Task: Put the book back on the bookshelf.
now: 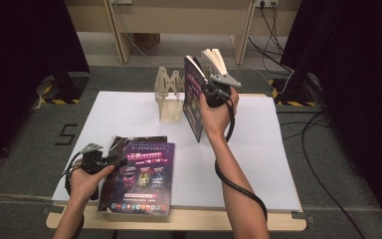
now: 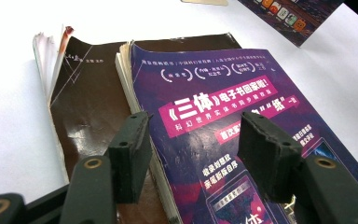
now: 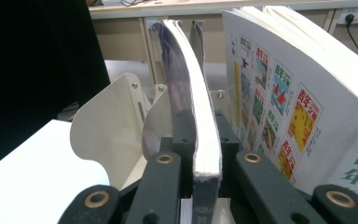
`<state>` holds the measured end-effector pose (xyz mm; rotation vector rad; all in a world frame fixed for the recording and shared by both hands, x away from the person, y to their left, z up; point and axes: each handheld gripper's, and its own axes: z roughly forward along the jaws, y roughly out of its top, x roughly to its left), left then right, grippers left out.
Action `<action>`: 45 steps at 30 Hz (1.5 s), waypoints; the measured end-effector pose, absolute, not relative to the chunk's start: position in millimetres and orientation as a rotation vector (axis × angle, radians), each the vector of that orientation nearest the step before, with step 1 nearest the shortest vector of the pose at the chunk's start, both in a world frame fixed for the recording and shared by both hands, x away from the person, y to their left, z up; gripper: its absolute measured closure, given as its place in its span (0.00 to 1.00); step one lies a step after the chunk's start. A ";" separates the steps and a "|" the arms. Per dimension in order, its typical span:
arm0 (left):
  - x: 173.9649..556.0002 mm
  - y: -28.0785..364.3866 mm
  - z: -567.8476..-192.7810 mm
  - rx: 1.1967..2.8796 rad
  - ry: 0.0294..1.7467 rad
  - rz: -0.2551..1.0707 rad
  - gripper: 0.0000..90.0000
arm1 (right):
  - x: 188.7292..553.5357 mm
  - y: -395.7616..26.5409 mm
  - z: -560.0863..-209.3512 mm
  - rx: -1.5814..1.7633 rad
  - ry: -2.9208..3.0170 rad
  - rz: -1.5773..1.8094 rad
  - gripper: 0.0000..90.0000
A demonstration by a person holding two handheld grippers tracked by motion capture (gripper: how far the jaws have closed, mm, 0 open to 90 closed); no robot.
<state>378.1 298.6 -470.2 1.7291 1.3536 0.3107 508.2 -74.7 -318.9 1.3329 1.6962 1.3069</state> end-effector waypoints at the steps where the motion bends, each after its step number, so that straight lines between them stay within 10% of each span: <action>1: 378.1 298.9 -470.2 1.730 1.355 0.312 0.48 | 508.0 -74.3 -319.1 1.337 1.690 1.312 0.94; 45: 378.3 300.1 -471.8 1.727 1.357 0.307 0.48 | 524.0 -59.4 -327.3 1.303 1.638 1.327 0.87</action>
